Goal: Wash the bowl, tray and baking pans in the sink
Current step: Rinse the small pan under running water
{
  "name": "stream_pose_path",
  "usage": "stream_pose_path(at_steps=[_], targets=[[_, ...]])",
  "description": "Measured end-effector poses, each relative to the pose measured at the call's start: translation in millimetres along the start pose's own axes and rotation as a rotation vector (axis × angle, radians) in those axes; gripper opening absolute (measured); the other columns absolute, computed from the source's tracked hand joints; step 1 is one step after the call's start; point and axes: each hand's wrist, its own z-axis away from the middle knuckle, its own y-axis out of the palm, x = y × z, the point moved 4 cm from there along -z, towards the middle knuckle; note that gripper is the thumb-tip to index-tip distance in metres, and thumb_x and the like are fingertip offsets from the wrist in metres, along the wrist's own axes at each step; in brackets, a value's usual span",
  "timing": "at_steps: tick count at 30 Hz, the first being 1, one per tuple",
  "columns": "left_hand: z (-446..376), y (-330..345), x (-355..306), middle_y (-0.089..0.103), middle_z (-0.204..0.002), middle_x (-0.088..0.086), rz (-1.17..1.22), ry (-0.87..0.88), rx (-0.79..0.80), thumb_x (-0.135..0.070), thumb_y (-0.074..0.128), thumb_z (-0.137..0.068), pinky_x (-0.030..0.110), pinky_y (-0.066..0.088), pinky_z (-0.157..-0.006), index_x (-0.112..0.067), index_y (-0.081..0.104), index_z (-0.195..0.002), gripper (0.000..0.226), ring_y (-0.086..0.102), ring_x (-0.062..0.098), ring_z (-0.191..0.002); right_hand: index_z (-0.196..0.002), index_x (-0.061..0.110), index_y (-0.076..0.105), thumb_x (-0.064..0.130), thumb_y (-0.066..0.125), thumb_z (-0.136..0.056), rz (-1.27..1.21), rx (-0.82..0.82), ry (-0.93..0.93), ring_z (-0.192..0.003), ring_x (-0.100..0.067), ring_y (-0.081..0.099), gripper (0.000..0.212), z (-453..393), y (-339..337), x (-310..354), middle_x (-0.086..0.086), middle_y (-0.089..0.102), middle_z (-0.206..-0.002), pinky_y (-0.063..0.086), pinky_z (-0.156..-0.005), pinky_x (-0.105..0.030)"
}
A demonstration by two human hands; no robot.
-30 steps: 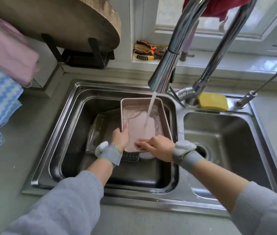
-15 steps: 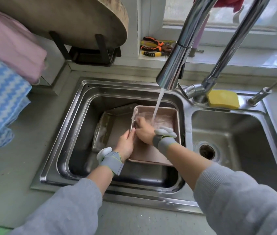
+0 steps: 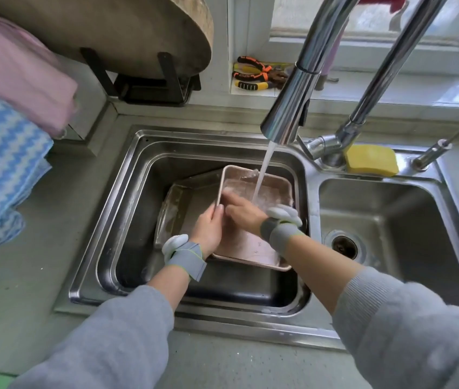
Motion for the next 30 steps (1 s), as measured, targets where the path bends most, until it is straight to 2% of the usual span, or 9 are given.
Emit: stream_pose_path(at_steps=[3, 7, 11, 13, 17, 20, 23, 26, 30], targets=[[-9.5, -13.9, -1.9, 0.053, -0.137, 0.008, -0.003, 0.005, -0.096, -0.027, 0.034, -0.102, 0.024, 0.032, -0.101, -0.013, 0.049, -0.136, 0.039, 0.047, 0.024, -0.129, -0.131, 0.017, 0.056, 0.005, 0.04, -0.094, -0.089, 0.196, -0.025, -0.117, -0.011, 0.05, 0.042, 40.5, 18.9, -1.3, -0.005, 0.057, -0.133, 0.038, -0.094, -0.007], [-13.2, -17.4, -17.1, 0.053, -0.139, 0.004, 0.008, 0.095, -0.149, -0.024, 0.036, -0.102, 0.019, 0.031, -0.096, -0.017, 0.045, -0.14, 0.04, 0.046, 0.021, -0.129, -0.118, 0.021, 0.067, 0.015, 0.045, -0.097, 0.076, 0.106, -0.201, -0.102, -0.017, 0.061, 0.031, 56.3, 26.6, -7.6, -0.005, 0.069, -0.112, 0.045, -0.094, -0.029], [-12.8, -24.2, -18.4, 0.054, -0.136, 0.006, -0.018, 0.109, -0.22, -0.022, 0.037, -0.101, 0.021, 0.034, -0.092, -0.018, 0.044, -0.141, 0.04, 0.048, 0.026, -0.126, -0.089, 0.018, 0.069, 0.029, 0.043, -0.097, 0.502, 0.006, -0.281, -0.077, -0.022, 0.061, 0.03, 55.9, 3.0, -31.4, -0.004, 0.066, -0.08, 0.049, -0.075, -0.032], [-13.3, -29.1, -16.7, 0.055, -0.135, 0.008, -0.083, 0.088, -0.217, -0.021, 0.037, -0.101, 0.02, 0.033, -0.086, -0.02, 0.043, -0.141, 0.04, 0.049, 0.028, -0.123, -0.08, 0.014, 0.061, 0.032, 0.038, -0.1, 0.721, 0.069, -0.295, -0.078, -0.026, 0.058, 0.035, 54.4, -7.0, -53.7, -0.004, 0.057, -0.075, 0.047, -0.081, -0.034], [-12.7, -34.2, -8.2, 0.055, -0.135, 0.006, -0.148, 0.015, -0.153, -0.017, 0.039, -0.1, 0.026, 0.037, -0.095, -0.024, 0.038, -0.144, 0.045, 0.051, 0.03, -0.121, -0.101, 0.02, 0.066, 0.042, 0.013, -0.095, 0.971, 0.108, -0.431, -0.121, -0.017, 0.053, 0.058, 40.7, -11.5, -73.2, 0.0, 0.068, -0.11, 0.027, -0.115, -0.033], [-11.8, -34.7, 2.4, 0.055, -0.135, 0.006, -0.242, 0.003, 0.016, -0.021, 0.041, -0.1, 0.026, 0.038, -0.094, -0.022, 0.041, -0.142, 0.042, 0.052, 0.03, -0.119, -0.12, 0.022, 0.061, 0.044, 0.009, -0.094, 1.066, 0.012, -0.384, -0.138, -0.014, 0.035, 0.063, 16.9, -33.1, -76.6, 0.006, 0.057, -0.133, 0.014, -0.119, -0.033], [-3.6, -30.4, 8.7, 0.058, -0.13, 0.007, -0.276, 0.015, 0.138, -0.021, 0.042, -0.1, 0.022, 0.037, -0.088, -0.019, 0.045, -0.14, 0.04, 0.055, 0.025, -0.113, -0.135, 0.025, 0.048, 0.034, 0.026, -0.102, 1.196, 0.082, -0.286, -0.144, -0.012, 0.023, 0.041, 2.1, -54.0, -82.2, 0.007, 0.042, -0.147, 0.001, -0.12, -0.033], [-1.7, -29.8, 12.8, 0.06, -0.125, 0.007, -0.254, -0.01, 0.171, -0.021, 0.041, -0.1, 0.02, 0.035, -0.083, -0.018, 0.046, -0.138, 0.039, 0.053, 0.018, -0.099, -0.141, 0.017, 0.039, 0.036, 0.02, -0.101, 1.239, 0.1, -0.288, -0.147, -0.015, 0.012, 0.048, 5.0, -52.7, -78.3, 0.001, 0.035, -0.152, -0.004, -0.12, -0.033], [-1.2, -19.5, 9.8, 0.06, -0.127, 0.005, -0.257, 0.018, 0.231, -0.023, 0.043, -0.099, 0.026, 0.04, -0.095, -0.02, 0.05, -0.136, 0.037, 0.055, 0.023, -0.115, -0.152, 0.015, 0.015, 0.042, 0.03, -0.101, 1.122, 0.059, -0.344, -0.149, -0.017, 0.003, 0.06, 0.2, -27.6, -52.8, -0.003, 0.011, -0.161, -0.005, -0.119, -0.03]])
